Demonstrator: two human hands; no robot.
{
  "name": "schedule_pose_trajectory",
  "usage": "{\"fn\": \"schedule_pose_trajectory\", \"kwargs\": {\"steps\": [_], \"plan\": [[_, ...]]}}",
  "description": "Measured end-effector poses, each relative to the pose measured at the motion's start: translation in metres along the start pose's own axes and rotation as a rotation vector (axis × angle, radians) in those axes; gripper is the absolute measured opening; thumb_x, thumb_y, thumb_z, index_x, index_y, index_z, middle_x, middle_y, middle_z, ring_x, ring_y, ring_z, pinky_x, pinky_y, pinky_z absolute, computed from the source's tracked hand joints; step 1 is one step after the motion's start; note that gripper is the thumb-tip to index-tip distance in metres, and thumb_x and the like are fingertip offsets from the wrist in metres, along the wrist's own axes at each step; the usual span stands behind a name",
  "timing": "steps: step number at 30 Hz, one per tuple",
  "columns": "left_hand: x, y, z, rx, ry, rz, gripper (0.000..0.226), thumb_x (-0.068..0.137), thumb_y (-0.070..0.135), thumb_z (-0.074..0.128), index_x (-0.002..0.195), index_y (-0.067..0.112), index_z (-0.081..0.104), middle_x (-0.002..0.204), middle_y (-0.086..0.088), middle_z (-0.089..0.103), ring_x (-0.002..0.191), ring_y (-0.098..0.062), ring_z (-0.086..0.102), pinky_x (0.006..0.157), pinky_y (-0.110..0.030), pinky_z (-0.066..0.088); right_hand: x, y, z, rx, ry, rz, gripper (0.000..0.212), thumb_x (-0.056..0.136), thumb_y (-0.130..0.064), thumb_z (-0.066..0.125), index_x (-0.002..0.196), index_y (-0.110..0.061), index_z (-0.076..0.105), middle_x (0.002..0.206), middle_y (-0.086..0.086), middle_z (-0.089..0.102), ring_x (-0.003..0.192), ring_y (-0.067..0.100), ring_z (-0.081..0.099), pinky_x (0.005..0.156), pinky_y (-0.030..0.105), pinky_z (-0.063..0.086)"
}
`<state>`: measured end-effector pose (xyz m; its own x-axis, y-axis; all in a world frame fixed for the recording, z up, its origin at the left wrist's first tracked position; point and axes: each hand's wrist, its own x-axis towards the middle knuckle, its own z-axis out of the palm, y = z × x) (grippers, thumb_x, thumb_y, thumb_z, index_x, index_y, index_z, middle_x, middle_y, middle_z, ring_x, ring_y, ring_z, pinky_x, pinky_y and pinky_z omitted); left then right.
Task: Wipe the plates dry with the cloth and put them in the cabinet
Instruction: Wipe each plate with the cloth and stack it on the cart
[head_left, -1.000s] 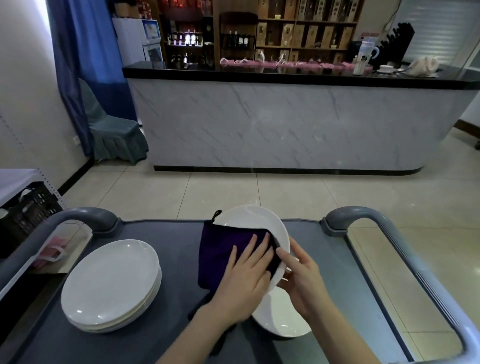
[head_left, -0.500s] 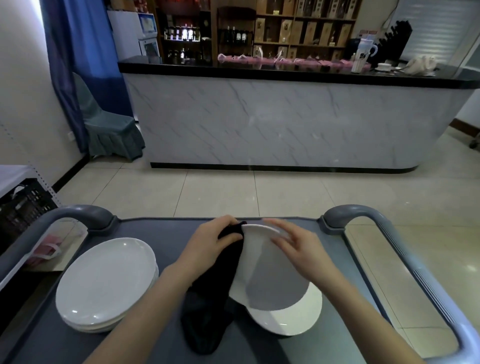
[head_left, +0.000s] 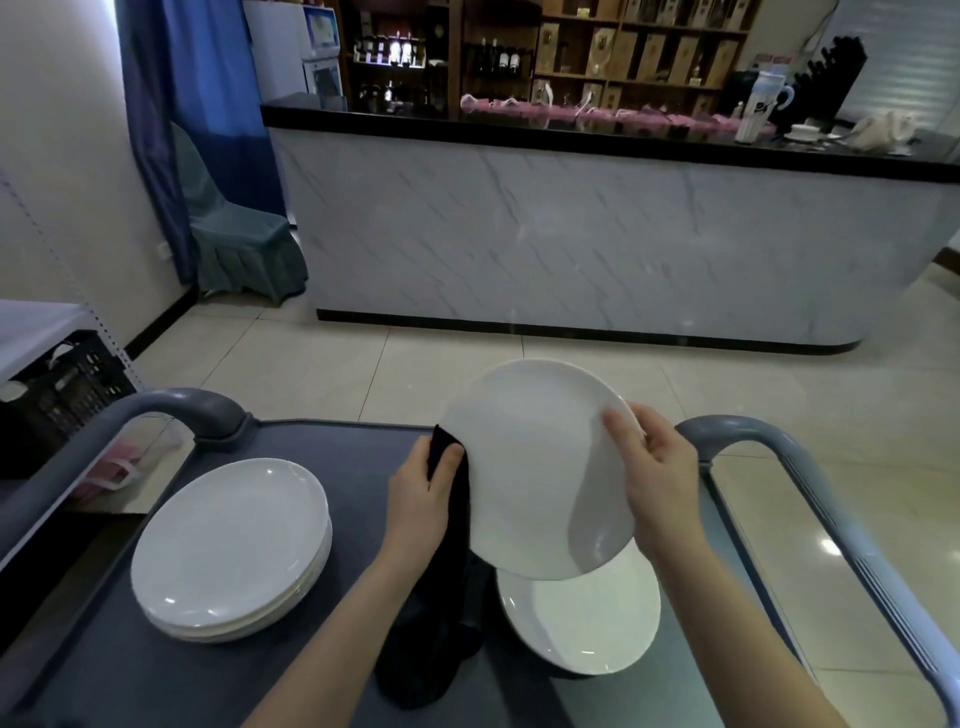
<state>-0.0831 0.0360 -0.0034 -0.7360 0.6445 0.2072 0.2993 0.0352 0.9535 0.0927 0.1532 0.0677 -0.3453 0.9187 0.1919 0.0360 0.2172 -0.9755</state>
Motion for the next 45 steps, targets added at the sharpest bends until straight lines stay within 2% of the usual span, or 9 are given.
{"fn": "schedule_pose_trajectory", "kwargs": {"steps": [4, 8, 12, 20, 29, 32, 37, 41, 45], "plan": [[-0.001, -0.001, -0.004, -0.058, -0.001, -0.017, 0.01, 0.099, 0.029, 0.055, 0.09, 0.028, 0.061, 0.082, 0.021, 0.068, 0.075, 0.002, 0.06, 0.064, -0.01, 0.043, -0.001, 0.0, -0.002, 0.03, -0.069, 0.02, 0.025, 0.098, -0.021, 0.06, 0.088, -0.04, 0.073, 0.078, -0.012, 0.071, 0.071, 0.003, 0.062, 0.068, 0.026, 0.05], [0.01, 0.015, -0.011, -0.005, -0.127, 0.095, 0.017, 0.096, 0.027, 0.061, 0.079, 0.03, 0.056, 0.072, 0.017, 0.064, 0.064, 0.001, 0.054, 0.058, -0.011, 0.04, 0.008, -0.01, -0.009, -0.159, -0.303, -0.132, 0.023, 0.098, -0.02, 0.062, 0.088, -0.038, 0.073, 0.082, -0.02, 0.071, 0.073, -0.008, 0.061, 0.066, 0.007, 0.045], [0.018, 0.026, -0.012, 0.102, -0.293, 0.16, 0.025, 0.093, 0.028, 0.064, 0.073, 0.037, 0.053, 0.065, 0.019, 0.059, 0.058, 0.005, 0.049, 0.056, -0.01, 0.038, 0.007, -0.01, 0.001, -0.273, -0.476, -0.116, 0.015, 0.098, -0.022, 0.061, 0.093, -0.026, 0.074, 0.08, -0.021, 0.07, 0.074, -0.009, 0.06, 0.066, 0.008, 0.044], [0.008, 0.01, -0.005, -0.08, 0.058, -0.059, 0.008, 0.097, 0.033, 0.057, 0.09, 0.031, 0.061, 0.083, 0.021, 0.068, 0.074, 0.005, 0.06, 0.064, -0.008, 0.043, -0.011, 0.004, 0.016, 0.165, 0.068, 0.105, 0.019, 0.097, -0.023, 0.059, 0.081, -0.024, 0.069, 0.07, -0.007, 0.062, 0.066, 0.01, 0.055, 0.061, 0.024, 0.046], [0.017, 0.029, -0.028, 0.162, -0.218, 0.167, 0.019, 0.092, 0.029, 0.066, 0.075, 0.031, 0.058, 0.065, 0.015, 0.06, 0.059, 0.0, 0.05, 0.057, -0.013, 0.039, 0.013, -0.002, -0.014, -0.309, -0.583, -0.056, 0.015, 0.092, -0.033, 0.069, 0.104, -0.041, 0.066, 0.09, -0.008, 0.075, 0.079, 0.006, 0.066, 0.071, 0.021, 0.05], [0.017, 0.037, -0.023, 0.247, -0.381, 0.222, 0.02, 0.091, 0.029, 0.067, 0.075, 0.036, 0.057, 0.066, 0.018, 0.059, 0.06, 0.001, 0.05, 0.058, -0.011, 0.038, 0.011, 0.001, 0.003, -0.47, -0.662, -0.109, 0.017, 0.097, -0.038, 0.061, 0.094, -0.023, 0.069, 0.084, -0.007, 0.069, 0.078, 0.011, 0.062, 0.071, 0.029, 0.047], [0.012, 0.025, -0.022, 0.158, -0.163, 0.101, 0.025, 0.093, 0.03, 0.064, 0.071, 0.029, 0.052, 0.06, 0.016, 0.055, 0.057, -0.001, 0.045, 0.054, -0.016, 0.035, 0.005, 0.009, 0.007, -0.275, -0.395, -0.091, 0.04, 0.097, -0.034, 0.063, 0.063, -0.016, 0.05, 0.06, -0.011, 0.041, 0.058, 0.007, 0.038, 0.053, 0.023, 0.028], [-0.002, 0.011, -0.014, -0.055, 0.077, -0.093, 0.01, 0.098, 0.034, 0.057, 0.092, 0.028, 0.062, 0.081, 0.02, 0.068, 0.075, 0.001, 0.061, 0.067, -0.019, 0.043, -0.005, 0.015, 0.019, 0.058, -0.007, 0.053, 0.044, 0.096, -0.03, 0.064, 0.066, -0.004, 0.044, 0.061, -0.002, 0.039, 0.058, 0.011, 0.036, 0.054, 0.026, 0.03], [0.004, 0.012, -0.021, -0.038, 0.028, -0.044, 0.013, 0.097, 0.029, 0.058, 0.089, 0.02, 0.062, 0.077, 0.016, 0.067, 0.071, -0.003, 0.059, 0.066, -0.019, 0.045, -0.004, 0.016, 0.012, -0.015, -0.081, 0.052, 0.031, 0.097, -0.03, 0.062, 0.073, -0.011, 0.061, 0.062, -0.005, 0.054, 0.06, 0.012, 0.048, 0.057, 0.027, 0.039]]}}
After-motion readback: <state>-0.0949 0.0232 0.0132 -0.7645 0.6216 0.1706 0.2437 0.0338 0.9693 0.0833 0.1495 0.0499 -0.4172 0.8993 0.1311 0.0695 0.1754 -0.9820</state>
